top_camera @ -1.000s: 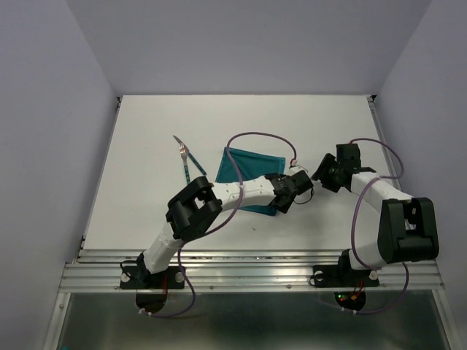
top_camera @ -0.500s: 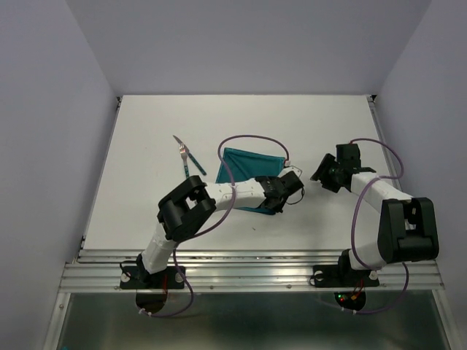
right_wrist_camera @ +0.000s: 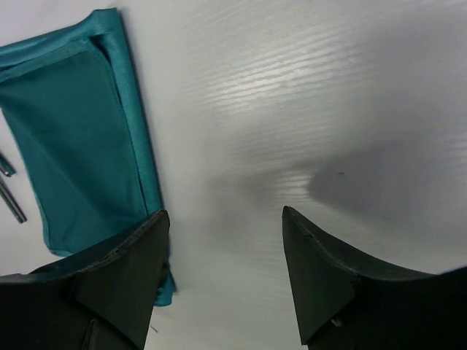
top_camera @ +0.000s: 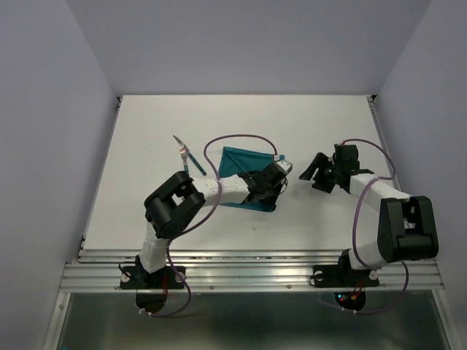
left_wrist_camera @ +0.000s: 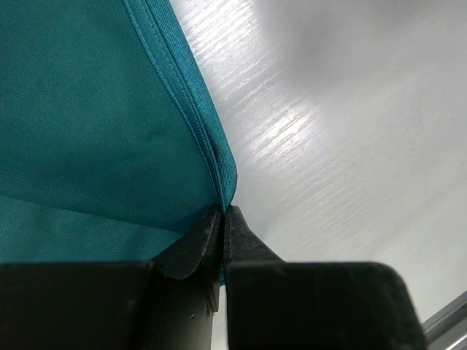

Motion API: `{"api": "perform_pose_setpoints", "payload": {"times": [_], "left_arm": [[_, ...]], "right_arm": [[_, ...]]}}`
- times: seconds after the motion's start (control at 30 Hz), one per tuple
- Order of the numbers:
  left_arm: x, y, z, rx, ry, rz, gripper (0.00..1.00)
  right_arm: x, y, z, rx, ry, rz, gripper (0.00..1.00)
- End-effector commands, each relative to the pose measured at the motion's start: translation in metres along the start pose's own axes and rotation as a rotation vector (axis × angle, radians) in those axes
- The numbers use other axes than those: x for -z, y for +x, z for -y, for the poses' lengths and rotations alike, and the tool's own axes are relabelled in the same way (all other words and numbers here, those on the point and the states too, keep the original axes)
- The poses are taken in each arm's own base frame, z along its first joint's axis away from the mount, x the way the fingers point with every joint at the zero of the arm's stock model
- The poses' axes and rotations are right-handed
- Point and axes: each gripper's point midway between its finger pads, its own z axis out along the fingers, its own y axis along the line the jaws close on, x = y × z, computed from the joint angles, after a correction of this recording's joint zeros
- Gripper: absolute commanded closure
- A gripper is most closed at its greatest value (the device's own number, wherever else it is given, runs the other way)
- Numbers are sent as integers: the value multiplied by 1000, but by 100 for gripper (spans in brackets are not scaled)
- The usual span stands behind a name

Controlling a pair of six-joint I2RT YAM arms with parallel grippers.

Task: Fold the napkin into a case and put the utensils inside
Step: Pick up the upper triangle-folded napkin from the center of the board.

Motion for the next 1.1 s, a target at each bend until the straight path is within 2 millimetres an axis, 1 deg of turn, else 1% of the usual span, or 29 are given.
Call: {"api": "perform_pose_setpoints", "payload": {"times": [0.0, 0.03, 0.07, 0.1, 0.13, 0.17, 0.2, 0.27, 0.3, 0.4, 0.43, 0.5, 0.53, 0.57, 0.6, 0.63, 0.67, 0.73, 0.8, 0.83, 0.9, 0.93, 1.07], "left_arm": [[7, 33, -20, -37, -22, -102, 100], [11, 30, -15, -32, 6, -92, 100], [13, 28, -17, -29, 9, -86, 100], [18, 24, -14, -29, 26, -72, 100], [20, 22, -14, -23, 32, -66, 100], [22, 19, -15, -18, 38, -56, 100], [26, 15, -12, -11, 58, -44, 100], [29, 11, -11, -5, 80, -29, 100], [31, 11, -13, 0, 92, -29, 100], [33, 8, -17, 8, 99, -19, 100], [34, 8, -17, 8, 98, -19, 100], [36, 6, -17, 10, 105, -13, 100], [39, 2, -16, 14, 112, -1, 100], [41, -1, -16, 19, 117, 10, 100], [42, -1, -16, 22, 122, 10, 100], [46, -5, -14, 24, 133, 23, 100], [47, -10, -17, 36, 143, 41, 100], [52, -12, -18, 59, 186, 49, 100], [54, -15, -25, 85, 192, 57, 100], [57, -19, -25, 84, 195, 67, 100], [59, -23, -26, 83, 199, 78, 100], [59, -24, -25, 80, 203, 78, 100], [60, -24, -24, 81, 209, 76, 100]], "right_arm": [[-8, 1, -34, 9, -149, -20, 31], [-11, 3, -45, 8, -184, -30, 31], [-16, 7, -47, 3, -191, -49, 31], [-18, 8, -48, -6, -195, -59, 31], [-20, 5, -58, 5, -228, -46, 31], [-23, 7, -63, 10, -237, -55, 31], [-28, 7, -62, 5, -233, -62, 31], [-34, 11, -71, 16, -247, -80, 31], [-40, 12, -71, 4, -252, -92, 31], [-47, 15, -80, -2, -292, -112, 31], [-53, 20, -80, -9, -289, -134, 31], [-58, 17, -83, -17, -299, -136, 31], [-62, 21, -85, -22, -299, -150, 31], [-64, 20, -85, -26, -300, -149, 31], [-66, 19, -86, -32, -299, -149, 31], [-67, 20, -89, -28, -303, -149, 31], [-70, 21, -87, -39, -296, -153, 32], [-73, 20, -88, -50, -296, -154, 32], [-77, 21, -85, -58, -287, -159, 32], [-78, 23, -88, -56, -289, -161, 32], [-80, 23, -87, -61, -283, -160, 34], [-83, 27, -88, -58, -281, -166, 36], [-89, 29, -90, -73, -277, -172, 41]]}}
